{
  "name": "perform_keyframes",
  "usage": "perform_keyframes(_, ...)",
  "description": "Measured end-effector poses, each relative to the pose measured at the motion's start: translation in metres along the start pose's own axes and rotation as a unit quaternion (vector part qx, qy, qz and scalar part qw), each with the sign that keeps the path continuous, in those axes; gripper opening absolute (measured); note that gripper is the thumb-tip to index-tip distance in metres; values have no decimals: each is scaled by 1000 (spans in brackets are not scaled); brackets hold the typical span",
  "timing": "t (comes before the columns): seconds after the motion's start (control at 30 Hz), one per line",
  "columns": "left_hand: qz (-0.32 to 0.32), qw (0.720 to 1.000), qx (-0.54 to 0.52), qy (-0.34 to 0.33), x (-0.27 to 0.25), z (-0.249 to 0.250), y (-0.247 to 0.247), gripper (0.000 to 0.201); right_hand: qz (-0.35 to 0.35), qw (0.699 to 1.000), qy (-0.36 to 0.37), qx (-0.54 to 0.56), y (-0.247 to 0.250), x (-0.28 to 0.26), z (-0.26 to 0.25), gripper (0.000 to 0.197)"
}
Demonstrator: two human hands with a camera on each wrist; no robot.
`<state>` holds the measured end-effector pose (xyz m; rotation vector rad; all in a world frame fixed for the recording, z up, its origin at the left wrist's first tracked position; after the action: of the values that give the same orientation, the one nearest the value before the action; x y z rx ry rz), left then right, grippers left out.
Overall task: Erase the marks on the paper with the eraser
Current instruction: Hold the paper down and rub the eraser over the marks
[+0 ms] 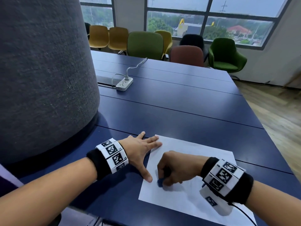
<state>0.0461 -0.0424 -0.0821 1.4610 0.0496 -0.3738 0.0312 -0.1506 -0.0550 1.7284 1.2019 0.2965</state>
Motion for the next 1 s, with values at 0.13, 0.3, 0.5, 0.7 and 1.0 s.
perform_keyframes(0.13, 0, 1000, -5, 1, 0, 0, 0, 133, 63, 997, -25, 22, 16, 10, 12, 9)
perform_keyframes(0.3, -4, 1000, -8, 3, -1, 1, 1, 132, -8, 1000, -13, 7, -1, 3, 5, 9)
perform_keyframes(0.5, 3, 1000, -9, 4, -2, 1, 2, 132, 153, 985, -74, 18, 53, 28, 44, 9)
perform_keyframes(0.7, -2, 1000, -10, -2, -4, 3, 3, 131, 96, 995, -30, -2, 32, 24, 28, 6)
perform_keyframes(1.0, 16, 1000, -12, -7, -2, 2, 3, 138, 144, 989, 4, -38, 44, 46, 28, 6)
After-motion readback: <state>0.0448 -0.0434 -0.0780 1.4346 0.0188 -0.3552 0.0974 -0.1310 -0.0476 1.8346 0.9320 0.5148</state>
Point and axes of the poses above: each hand's wrist, its own x-axis towards the middle knuckle, its own y-axis out of the back of the hand, z = x × y, the point moved 8 cm from there along x, towards the middle knuckle, and after that the axes turned 13 degrees about z, right-handed, at the moved point
